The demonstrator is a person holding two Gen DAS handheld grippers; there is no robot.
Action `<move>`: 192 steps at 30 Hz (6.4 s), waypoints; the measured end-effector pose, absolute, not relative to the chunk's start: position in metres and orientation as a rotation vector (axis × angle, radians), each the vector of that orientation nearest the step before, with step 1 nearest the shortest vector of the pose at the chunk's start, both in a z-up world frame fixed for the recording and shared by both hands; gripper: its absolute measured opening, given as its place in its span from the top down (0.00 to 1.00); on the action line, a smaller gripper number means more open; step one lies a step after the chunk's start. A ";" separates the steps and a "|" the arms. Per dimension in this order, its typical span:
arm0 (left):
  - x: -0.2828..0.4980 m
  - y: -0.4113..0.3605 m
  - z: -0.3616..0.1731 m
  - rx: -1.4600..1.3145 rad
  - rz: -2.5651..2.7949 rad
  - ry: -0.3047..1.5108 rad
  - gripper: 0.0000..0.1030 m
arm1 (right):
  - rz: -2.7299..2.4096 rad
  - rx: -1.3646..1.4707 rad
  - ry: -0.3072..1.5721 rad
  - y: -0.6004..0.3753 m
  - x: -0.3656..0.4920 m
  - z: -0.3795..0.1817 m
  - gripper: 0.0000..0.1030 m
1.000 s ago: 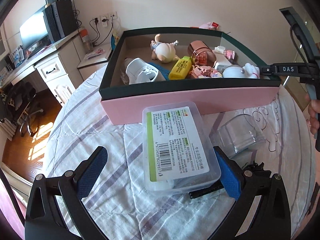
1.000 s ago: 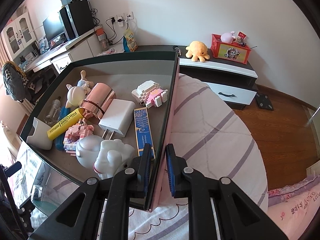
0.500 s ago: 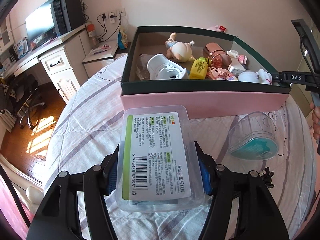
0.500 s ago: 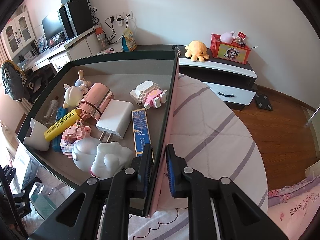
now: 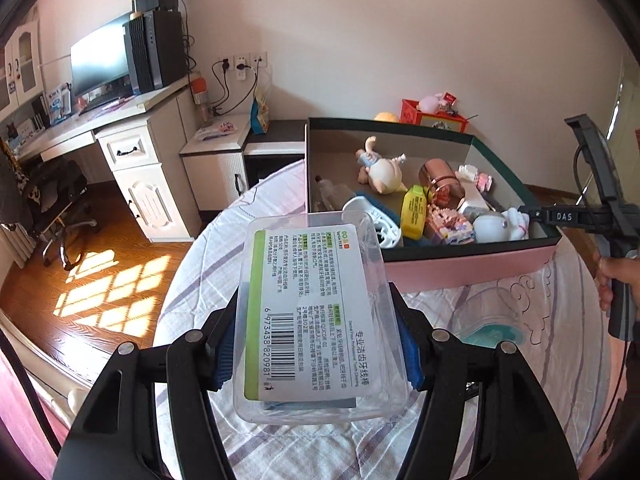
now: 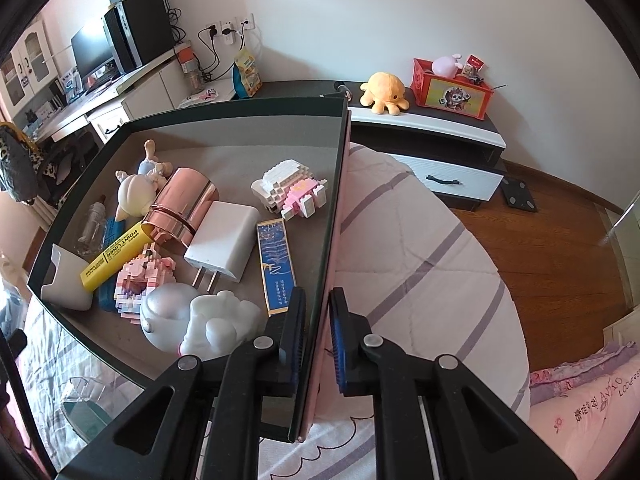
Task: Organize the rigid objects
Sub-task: 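Carry the plastic box into the pink box and open the left tool, then move the left tool to the teal-lidded clear case and grasp it, then carry the teal-lidded case into the pink box and open the left tool, then grasp the black hair clip on the bed with the left tool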
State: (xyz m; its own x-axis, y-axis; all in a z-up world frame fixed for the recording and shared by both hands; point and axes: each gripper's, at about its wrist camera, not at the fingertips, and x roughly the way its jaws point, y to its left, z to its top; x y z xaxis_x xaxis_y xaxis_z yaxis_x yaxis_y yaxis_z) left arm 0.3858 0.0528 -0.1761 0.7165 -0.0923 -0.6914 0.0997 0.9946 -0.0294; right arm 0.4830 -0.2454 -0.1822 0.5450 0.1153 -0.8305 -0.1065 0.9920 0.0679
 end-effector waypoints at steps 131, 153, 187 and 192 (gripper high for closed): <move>0.488 0.022 -0.137 0.191 -0.090 0.739 0.29 | 0.155 -0.042 1.023 -0.243 0.471 -0.182 0.86; 0.567 -0.042 -0.180 0.162 -0.160 0.829 0.06 | 0.190 -0.063 1.009 -0.244 0.475 -0.183 0.85; 0.377 0.006 -0.189 0.354 -0.373 0.678 0.00 | 0.149 -0.003 1.047 -0.248 0.465 -0.182 0.86; 0.364 -0.028 -0.222 0.465 -0.531 0.719 0.00 | 0.148 -0.010 1.048 -0.248 0.466 -0.182 0.86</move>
